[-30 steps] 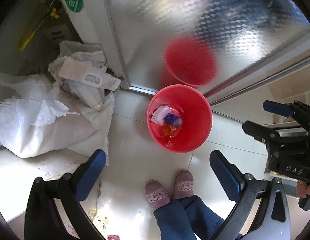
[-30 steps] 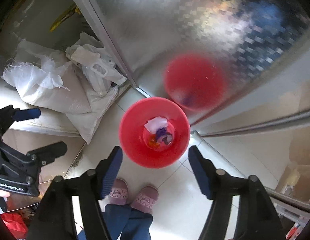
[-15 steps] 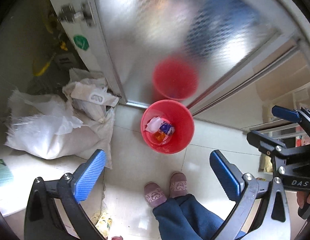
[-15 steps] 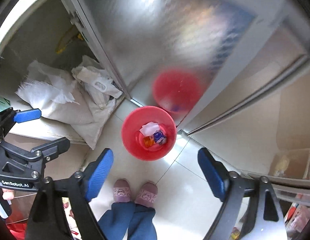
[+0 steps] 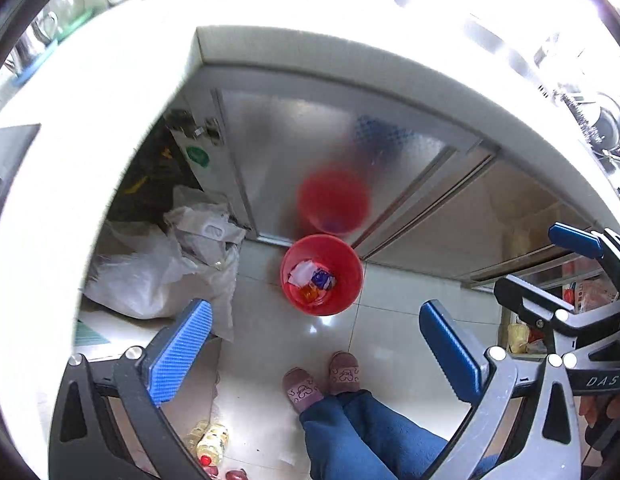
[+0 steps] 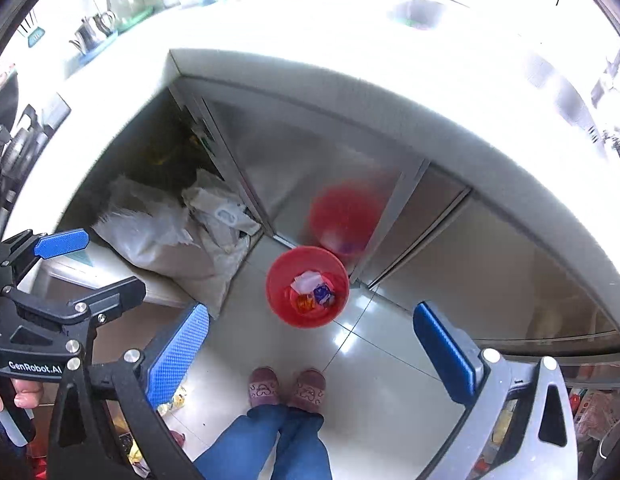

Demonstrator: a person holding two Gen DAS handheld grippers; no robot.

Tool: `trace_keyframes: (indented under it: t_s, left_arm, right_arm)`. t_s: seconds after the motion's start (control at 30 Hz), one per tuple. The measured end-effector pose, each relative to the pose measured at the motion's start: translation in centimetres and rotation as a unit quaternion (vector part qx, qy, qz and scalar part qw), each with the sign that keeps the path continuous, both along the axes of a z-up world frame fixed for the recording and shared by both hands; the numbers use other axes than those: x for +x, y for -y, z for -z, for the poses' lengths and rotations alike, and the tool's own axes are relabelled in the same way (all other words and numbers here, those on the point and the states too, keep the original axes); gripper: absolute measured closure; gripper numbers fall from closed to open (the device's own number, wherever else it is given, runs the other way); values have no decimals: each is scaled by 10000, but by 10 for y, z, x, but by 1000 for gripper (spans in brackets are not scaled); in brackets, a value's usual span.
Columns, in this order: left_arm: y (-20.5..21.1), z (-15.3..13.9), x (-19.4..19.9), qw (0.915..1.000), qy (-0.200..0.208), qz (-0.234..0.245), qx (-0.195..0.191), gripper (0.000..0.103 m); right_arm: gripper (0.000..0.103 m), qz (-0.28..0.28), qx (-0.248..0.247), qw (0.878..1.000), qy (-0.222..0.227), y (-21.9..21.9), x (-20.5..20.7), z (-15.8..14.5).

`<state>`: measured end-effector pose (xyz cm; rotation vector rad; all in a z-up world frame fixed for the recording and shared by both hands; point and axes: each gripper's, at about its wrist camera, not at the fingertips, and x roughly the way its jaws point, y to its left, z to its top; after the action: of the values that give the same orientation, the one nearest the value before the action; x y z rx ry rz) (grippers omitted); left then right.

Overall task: Collect trash
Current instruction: 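Raise both tools back up to the counter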

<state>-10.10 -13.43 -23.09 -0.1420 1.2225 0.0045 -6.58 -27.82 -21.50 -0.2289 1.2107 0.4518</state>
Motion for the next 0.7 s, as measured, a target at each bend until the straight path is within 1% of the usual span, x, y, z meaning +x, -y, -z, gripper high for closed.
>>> trace_keyframes:
  t_s: [0.17,0.3,0.47,0.63,0.7]
  left_arm:
    - [2,-46,-10,9996,259,110,93,0]
    - [3,-77,-14,9989,442,60,131,0]
    - [0,-113,-16,9976,678,-121,80,0]
    - [-3,-147,-10,9956,905,-219,137,0]
    - [-5,-160,-6,9943,1029,-239,154,0]
  right_arm:
    - [1,18,138,9997,178,3,-7,-34]
    - [1,-72,337,9990,301,5,-7,-61]
    - [1,-140,607,9968,498,7,-2,-92]
    - [1,-198,794,9939,745,5,11,-126]
    - [1,-217,875,9926,819,3,18,-135]
